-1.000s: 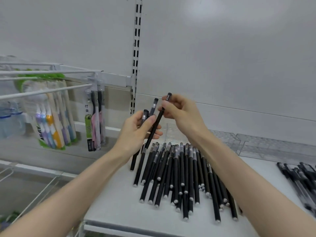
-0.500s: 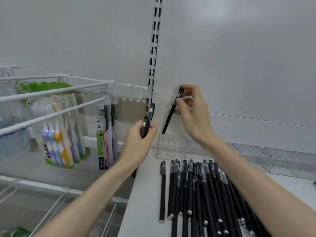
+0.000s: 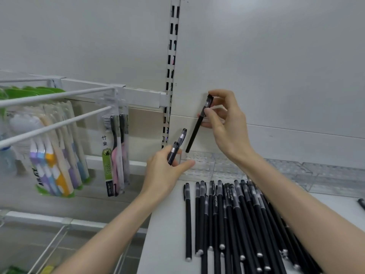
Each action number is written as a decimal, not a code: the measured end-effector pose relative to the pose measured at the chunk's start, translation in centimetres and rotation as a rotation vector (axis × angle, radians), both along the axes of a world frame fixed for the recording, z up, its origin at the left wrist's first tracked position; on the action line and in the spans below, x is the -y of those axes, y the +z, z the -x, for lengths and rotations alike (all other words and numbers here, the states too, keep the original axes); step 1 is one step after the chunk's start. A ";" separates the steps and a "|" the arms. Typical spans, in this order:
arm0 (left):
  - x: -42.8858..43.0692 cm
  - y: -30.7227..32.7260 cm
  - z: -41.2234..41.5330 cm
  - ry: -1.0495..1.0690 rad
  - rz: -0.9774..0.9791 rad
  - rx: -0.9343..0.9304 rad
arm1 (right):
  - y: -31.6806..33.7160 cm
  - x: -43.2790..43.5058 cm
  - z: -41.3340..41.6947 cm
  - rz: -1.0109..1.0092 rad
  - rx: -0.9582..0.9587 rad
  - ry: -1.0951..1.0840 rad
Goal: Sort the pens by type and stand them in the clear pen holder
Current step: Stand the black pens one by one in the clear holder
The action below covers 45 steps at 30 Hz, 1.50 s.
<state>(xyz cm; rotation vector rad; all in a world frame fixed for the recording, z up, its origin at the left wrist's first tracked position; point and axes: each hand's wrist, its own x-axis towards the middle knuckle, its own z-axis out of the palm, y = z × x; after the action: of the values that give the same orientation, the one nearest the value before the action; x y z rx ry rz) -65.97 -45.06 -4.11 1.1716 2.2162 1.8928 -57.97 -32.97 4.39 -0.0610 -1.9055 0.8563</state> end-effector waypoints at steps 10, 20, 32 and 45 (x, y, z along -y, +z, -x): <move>-0.1 -0.2 0.2 0.035 -0.016 0.002 | -1.5 -0.4 0.5 -0.149 0.128 -0.098; 1.1 1.1 -0.2 -0.027 -0.079 0.066 | -0.6 -0.4 0.0 -0.076 0.231 -0.100; 1.6 3.0 -1.2 -0.185 -0.145 0.133 | -1.0 -0.3 0.4 -0.176 0.333 -0.188; -0.1 4.4 -3.3 -0.469 -0.163 0.265 | 0.2 1.2 -3.0 0.262 0.103 0.196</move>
<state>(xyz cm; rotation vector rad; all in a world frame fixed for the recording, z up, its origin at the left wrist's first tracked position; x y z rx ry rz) -62.65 -44.95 0.25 1.2364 1.5160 1.9105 -54.96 -34.22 4.57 -0.0795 -1.9057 1.2542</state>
